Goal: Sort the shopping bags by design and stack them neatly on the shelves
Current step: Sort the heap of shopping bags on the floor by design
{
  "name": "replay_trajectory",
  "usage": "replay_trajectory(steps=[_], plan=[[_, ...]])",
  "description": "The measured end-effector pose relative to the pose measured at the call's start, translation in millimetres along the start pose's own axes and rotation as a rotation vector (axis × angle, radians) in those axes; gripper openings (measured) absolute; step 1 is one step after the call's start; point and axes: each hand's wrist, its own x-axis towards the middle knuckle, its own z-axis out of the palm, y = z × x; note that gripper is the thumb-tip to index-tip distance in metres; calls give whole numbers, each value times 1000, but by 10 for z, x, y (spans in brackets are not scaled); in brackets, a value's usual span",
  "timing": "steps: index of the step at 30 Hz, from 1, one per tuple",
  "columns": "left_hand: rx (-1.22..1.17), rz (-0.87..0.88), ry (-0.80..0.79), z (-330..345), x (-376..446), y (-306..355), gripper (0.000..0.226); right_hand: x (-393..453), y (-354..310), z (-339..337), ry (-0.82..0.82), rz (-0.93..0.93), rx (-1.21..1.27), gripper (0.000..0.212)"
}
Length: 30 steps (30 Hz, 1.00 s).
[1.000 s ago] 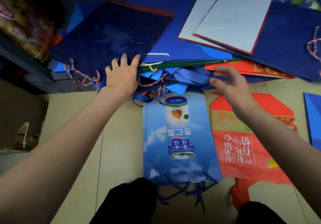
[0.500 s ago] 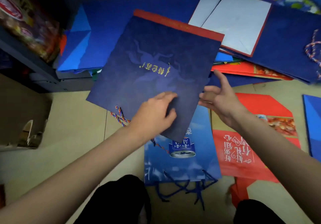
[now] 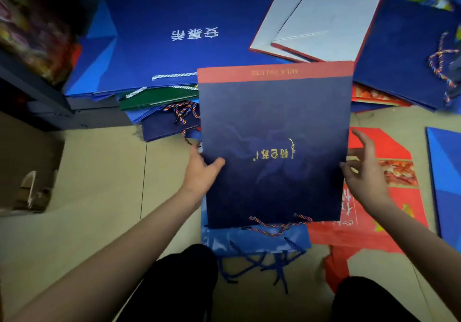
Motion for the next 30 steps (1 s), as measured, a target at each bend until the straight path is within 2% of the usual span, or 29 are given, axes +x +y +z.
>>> replay_trajectory(steps=[4,7,9,11,13,16,18,21,23,25,30], plan=[[-32,108,207,-219,-71,3,51,99,-415,88,-45,-177,50,84],[-23,205,372,-739,-38,-40,48,149,-921,370,-238,-286,146,96],[-48,198,498,-1119,-23,-125,51,122,-1246,754,-355,-334,174,92],[-37,89,641,-1528,-16,-275,59,10,-1506,1196,-435,-371,82,87],[96,-33,778,-1928,-58,-492,72,-186,-1669,1587,-549,-378,-21,76],[332,-254,853,-2330,-213,-821,76,-490,-1750,2062,-830,-382,-103,69],[441,-386,841,-2448,-322,-985,73,-618,-1710,2280,-1006,-383,-217,73],[524,-342,632,-2496,-326,-1167,77,-702,-1705,2432,-1151,-334,-330,78],[620,-312,426,-2393,-246,-1210,79,-693,-1709,2495,-1203,-301,-379,79],[680,-317,299,-2219,-152,-1173,82,-655,-1684,2549,-1246,-258,-431,83],[778,-368,187,-2059,-77,-1159,89,-706,-1616,2628,-1266,-214,-497,87]])
